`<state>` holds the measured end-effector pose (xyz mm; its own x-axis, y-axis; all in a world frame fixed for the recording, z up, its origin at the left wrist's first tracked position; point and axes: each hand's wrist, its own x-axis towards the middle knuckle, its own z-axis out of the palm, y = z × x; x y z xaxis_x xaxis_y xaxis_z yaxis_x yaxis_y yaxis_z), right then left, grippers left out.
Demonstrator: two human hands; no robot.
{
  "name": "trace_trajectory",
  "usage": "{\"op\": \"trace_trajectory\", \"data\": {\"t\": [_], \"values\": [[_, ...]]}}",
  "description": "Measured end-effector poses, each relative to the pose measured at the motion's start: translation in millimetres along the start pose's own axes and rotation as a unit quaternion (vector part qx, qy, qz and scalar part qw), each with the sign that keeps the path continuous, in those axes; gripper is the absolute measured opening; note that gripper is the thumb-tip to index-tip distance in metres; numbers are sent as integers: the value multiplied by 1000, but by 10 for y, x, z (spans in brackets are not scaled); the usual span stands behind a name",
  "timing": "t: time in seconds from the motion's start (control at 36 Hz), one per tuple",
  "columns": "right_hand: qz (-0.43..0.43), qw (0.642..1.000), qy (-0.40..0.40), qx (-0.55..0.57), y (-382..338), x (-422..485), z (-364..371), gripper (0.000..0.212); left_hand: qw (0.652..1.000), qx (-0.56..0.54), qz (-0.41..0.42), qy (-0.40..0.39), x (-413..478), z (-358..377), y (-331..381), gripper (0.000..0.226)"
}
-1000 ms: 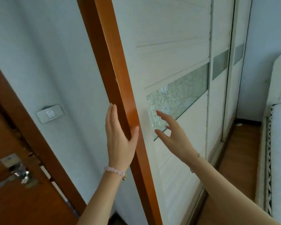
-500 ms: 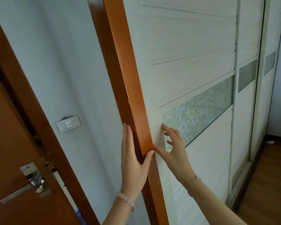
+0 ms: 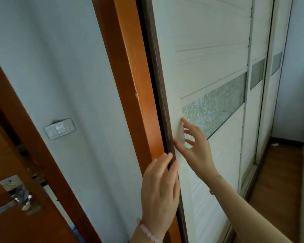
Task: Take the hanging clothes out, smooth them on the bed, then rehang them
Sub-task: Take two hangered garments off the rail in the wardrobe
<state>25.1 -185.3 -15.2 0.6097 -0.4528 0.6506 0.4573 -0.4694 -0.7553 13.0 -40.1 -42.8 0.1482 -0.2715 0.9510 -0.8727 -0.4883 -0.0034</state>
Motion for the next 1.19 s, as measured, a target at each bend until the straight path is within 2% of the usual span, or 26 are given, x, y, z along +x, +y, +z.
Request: {"op": "trace_trajectory", "data": {"t": [0.08,0.14,0.19,0.25,0.31,0.42,0.47,0.53,0.61,0.72,0.78,0.86,0.92,1.0,1.08,1.19], "values": [[1,1000,1,-29,59,97,-87,59,997,-23,2,-69,-159,186,161,26],[6,999,2,-37,104,167,-157,59,986,-45,-75,-145,-175,312,230,29],[10,999,3,-35,159,239,-232,58,963,-59,-169,-199,-153,469,287,56],[10,999,3,-33,215,315,-309,57,943,-93,-243,-206,-106,704,317,70],[8,999,1,-36,286,400,-390,57,913,-140,-316,-216,13,965,331,73],[-25,997,-1,-73,471,619,-567,59,883,-208,-382,-176,303,1508,284,71],[-56,993,-1,-104,589,743,-669,60,869,-246,-401,-152,398,1768,270,63],[-91,987,-6,-132,720,874,-767,62,862,-273,-414,-108,437,1998,245,68],[-132,980,-18,-151,930,1082,-915,62,858,-305,-404,-84,466,2347,208,45],[-141,980,-29,-140,1220,1374,-1142,61,841,-347,-409,-71,595,2744,260,40],[-144,979,-31,-141,1381,1522,-1273,62,837,-342,-424,-53,686,2944,310,47],[-144,979,-36,-138,1598,1731,-1461,62,839,-336,-426,-39,771,3268,352,45],[-142,979,-39,-140,1702,1855,-1566,60,845,-338,-412,-49,831,3453,386,39],[-121,981,-51,-146,1840,2014,-1713,61,841,-342,-411,-74,936,3707,436,55],[-103,980,-47,-161,1980,2169,-1848,64,830,-355,-420,-89,1063,3961,499,39],[-77,982,-33,-170,2147,2352,-1969,66,832,-359,-409,-109,1163,4320,517,37]]}}
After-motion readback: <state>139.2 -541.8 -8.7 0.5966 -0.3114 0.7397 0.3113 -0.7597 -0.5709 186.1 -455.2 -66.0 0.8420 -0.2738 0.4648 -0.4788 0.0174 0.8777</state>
